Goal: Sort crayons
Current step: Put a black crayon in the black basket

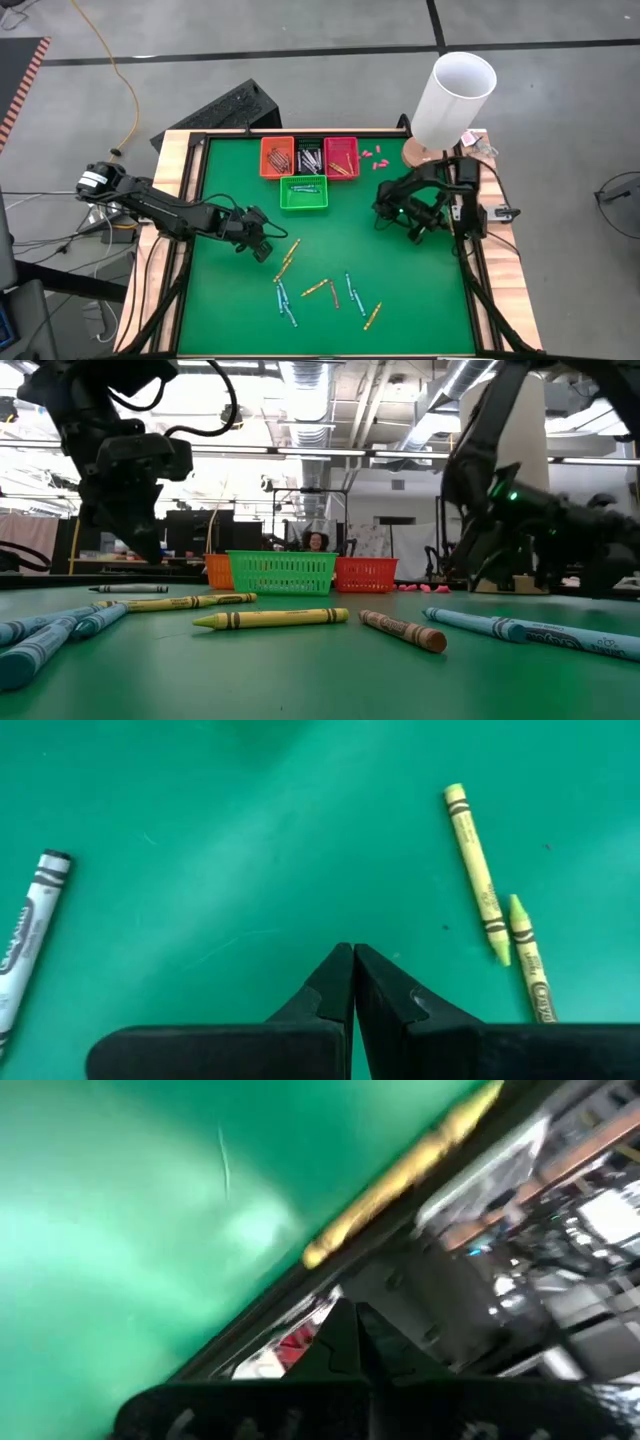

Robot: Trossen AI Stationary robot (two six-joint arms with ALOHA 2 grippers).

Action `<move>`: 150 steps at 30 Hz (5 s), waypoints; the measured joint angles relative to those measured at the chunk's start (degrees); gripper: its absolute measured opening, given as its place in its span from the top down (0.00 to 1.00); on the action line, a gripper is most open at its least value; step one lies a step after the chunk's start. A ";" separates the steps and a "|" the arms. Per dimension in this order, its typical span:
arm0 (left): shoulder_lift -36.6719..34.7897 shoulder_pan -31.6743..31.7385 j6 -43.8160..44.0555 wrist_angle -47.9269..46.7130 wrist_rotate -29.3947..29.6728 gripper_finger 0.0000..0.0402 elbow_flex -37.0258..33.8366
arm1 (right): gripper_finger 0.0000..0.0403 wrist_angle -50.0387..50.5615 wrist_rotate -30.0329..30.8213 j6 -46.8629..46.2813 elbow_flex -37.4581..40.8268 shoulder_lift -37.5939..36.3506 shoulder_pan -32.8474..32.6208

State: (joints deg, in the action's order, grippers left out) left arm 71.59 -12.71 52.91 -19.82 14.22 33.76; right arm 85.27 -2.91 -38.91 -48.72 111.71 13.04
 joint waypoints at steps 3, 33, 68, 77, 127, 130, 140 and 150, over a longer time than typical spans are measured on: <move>0.01 0.00 -0.79 0.07 0.00 1.00 0.00 | 1.00 0.20 4.92 3.57 -2.29 2.89 1.19; 0.01 -0.04 -1.39 0.31 2.49 1.00 0.00 | 1.00 -7.07 14.13 21.89 -1.98 3.48 15.99; 0.01 -0.09 -1.67 0.79 4.33 1.00 0.02 | 1.00 -11.12 5.83 6.84 -1.45 -7.13 5.95; 0.01 -0.08 -2.24 1.49 7.46 1.00 0.02 | 1.00 -10.37 16.78 1.37 0.04 -7.16 11.92; 0.00 -0.20 -5.77 1.79 8.96 1.00 0.02 | 1.00 -4.42 -2.80 -60.19 -0.55 -7.51 -28.86; 0.01 -0.20 -5.78 1.78 9.02 1.00 0.02 | 1.00 -0.87 -3.03 -64.94 -0.54 -7.53 -30.44; 0.00 -0.20 -5.78 1.78 9.09 1.00 0.02 | 1.00 -2.32 -5.91 -72.11 2.59 -7.53 -31.37; 0.01 -0.22 -6.35 1.74 9.03 1.00 0.02 | 1.00 -9.61 -5.10 -82.82 6.83 -7.81 -34.34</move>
State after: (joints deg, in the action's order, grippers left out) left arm 71.59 -12.93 46.57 -18.09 23.24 33.78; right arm 75.66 -8.01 -121.73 -41.89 103.90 -21.31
